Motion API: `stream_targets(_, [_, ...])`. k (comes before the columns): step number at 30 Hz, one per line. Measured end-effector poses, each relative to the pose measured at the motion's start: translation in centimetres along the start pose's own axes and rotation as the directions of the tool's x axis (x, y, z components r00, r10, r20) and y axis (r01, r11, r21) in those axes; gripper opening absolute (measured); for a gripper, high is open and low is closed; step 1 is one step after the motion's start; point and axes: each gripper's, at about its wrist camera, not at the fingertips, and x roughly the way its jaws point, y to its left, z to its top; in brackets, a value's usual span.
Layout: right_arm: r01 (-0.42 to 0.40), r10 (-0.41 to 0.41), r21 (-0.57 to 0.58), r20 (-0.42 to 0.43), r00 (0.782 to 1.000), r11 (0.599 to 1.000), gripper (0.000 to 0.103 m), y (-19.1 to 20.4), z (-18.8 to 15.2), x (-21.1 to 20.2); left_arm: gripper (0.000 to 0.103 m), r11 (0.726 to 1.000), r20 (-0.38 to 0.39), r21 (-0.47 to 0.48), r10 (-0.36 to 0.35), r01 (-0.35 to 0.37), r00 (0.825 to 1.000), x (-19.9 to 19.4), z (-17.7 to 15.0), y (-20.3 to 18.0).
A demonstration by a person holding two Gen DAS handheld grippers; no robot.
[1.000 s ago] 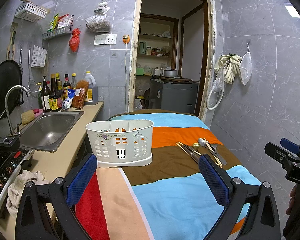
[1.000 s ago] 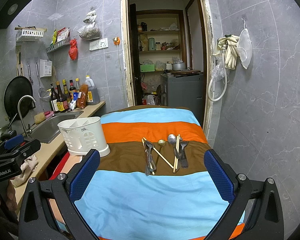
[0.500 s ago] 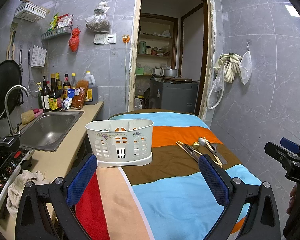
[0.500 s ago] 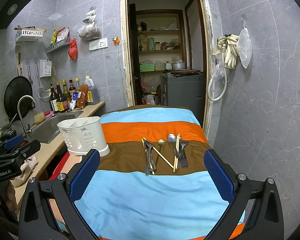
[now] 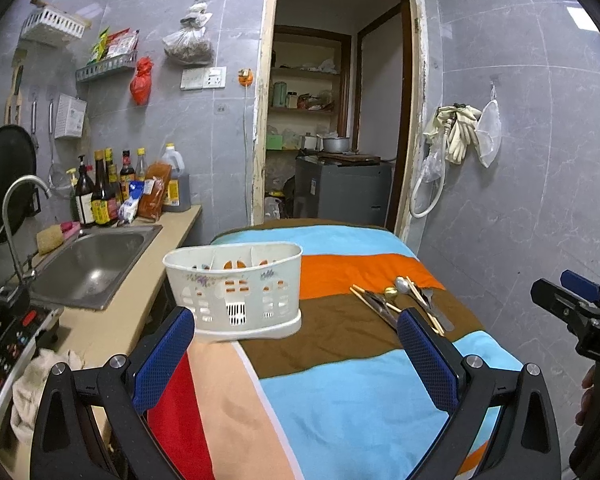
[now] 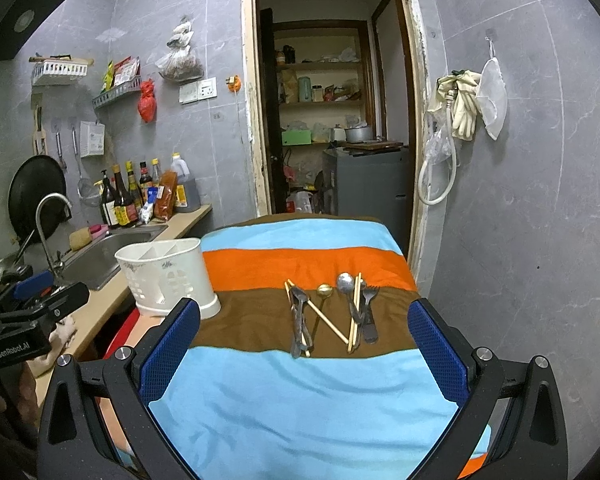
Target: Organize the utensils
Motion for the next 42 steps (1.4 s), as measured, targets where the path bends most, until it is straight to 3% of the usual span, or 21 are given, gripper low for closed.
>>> stream_targets(8, [0.030, -0.031, 0.009, 0.039, 0.999, 0.999, 0.102, -1.9, 2.3, 1.3, 0.102, 0.999, 0.038, 0.011, -0.032, 0.031, 0.999, 3.0, 2.2, -1.8])
stream_targets(15, [0.050, -0.050, 0.001, 0.069, 0.996, 0.999, 0.102, -5.5, 4.4, 4.9, 0.102, 0.999, 0.063, 0.018, -0.037, 0.036, 0.997, 7.2, 3.7, -5.2])
stream_targets(19, [0.026, -0.026, -0.003, 0.045, 0.999, 1.000, 0.102, -8.1, 5.6, 8.9, 0.102, 1.000, 0.061, 0.019, -0.024, 0.023, 0.998, 10.7, 4.3, -7.4])
stream_targets(26, [-0.067, 0.067, 0.012, -0.075, 0.995, 0.998, 0.102, -12.8, 6.3, 17.8, 0.102, 1.000, -0.036, 0.016, -0.016, 0.016, 0.999, 18.3, 4.0, -10.4])
stream_targets(32, [-0.140, 0.159, 0.097, -0.240, 0.958, 0.985, 0.102, -15.1, 3.2, 25.3, 0.102, 0.999, -0.185, -0.021, -0.028, 0.024, 0.982, 24.6, 2.1, -11.4])
stream_targets(36, [-0.185, 0.218, 0.129, -0.326, 0.920, 0.974, 0.102, -15.0, 0.1, 28.9, 0.091, 0.998, -0.248, -0.042, -0.050, 0.041, 0.967, 27.2, 0.7, -11.6])
stream_targets(38, [-0.209, 0.254, 0.159, -0.370, 0.894, 0.965, 0.096, -14.8, -1.3, 30.8, 0.087, 0.997, -0.278, -0.053, -0.065, 0.052, 0.958, 28.3, 0.0, -11.9])
stream_targets(40, [-0.226, 0.288, 0.195, -0.401, 0.870, 0.954, 0.078, -14.7, -2.7, 32.4, 0.079, 0.996, -0.308, -0.074, -0.078, 0.058, 0.948, 29.3, -0.6, -11.9])
stream_targets(42, [-0.235, 0.317, 0.235, -0.424, 0.848, 0.943, 0.068, -14.5, -4.0, 33.8, 0.074, 0.993, -0.341, -0.105, -0.095, 0.062, 0.935, 30.2, -1.2, -11.7])
